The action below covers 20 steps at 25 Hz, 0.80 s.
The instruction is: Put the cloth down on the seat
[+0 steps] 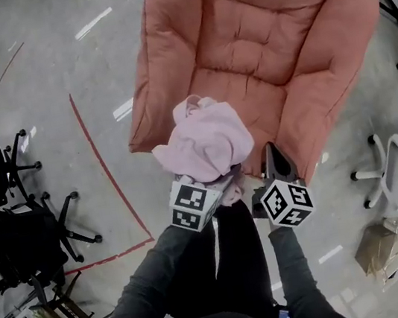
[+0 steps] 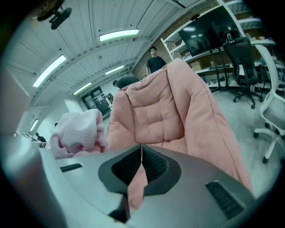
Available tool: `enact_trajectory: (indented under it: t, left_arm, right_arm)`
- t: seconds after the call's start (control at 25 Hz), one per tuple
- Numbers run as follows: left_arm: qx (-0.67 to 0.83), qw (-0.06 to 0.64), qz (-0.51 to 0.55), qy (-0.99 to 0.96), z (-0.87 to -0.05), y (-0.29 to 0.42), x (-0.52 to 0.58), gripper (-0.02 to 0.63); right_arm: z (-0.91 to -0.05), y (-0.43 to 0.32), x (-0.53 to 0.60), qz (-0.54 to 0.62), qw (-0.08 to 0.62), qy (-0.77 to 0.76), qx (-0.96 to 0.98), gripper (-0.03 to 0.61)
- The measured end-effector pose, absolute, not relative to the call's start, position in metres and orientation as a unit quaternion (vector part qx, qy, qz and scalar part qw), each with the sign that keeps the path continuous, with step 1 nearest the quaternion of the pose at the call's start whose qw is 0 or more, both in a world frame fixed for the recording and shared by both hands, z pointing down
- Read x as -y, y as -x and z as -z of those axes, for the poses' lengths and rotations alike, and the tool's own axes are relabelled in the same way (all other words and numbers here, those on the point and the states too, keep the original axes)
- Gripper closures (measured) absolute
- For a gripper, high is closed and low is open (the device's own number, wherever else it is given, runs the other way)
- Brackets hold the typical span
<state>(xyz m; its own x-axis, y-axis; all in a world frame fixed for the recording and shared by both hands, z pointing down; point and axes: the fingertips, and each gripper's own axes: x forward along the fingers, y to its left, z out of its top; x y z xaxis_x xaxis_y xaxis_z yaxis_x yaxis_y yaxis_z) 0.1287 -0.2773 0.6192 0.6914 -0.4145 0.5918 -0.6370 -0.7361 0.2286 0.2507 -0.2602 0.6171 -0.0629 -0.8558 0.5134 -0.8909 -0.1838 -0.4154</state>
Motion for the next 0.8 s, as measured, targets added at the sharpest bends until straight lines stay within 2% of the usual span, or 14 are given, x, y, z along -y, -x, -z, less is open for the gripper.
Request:
enact_trajectory:
  t: [0.4, 0.8]
  left_arm:
    - [0.275, 0.247, -0.318, -0.873, -0.708, -0.119, 0.291, 0.146]
    - [0.239, 0.263, -0.352, -0.866, -0.77, -0.141, 0.308, 0.146]
  right_arm:
    - [-0.674, -0.239, 0.27, -0.379, 0.014, -0.691, 0.616, 0.568]
    - [-0.728, -0.225, 0.276, -0.387, 0.038, -0.704, 0.594, 0.568]
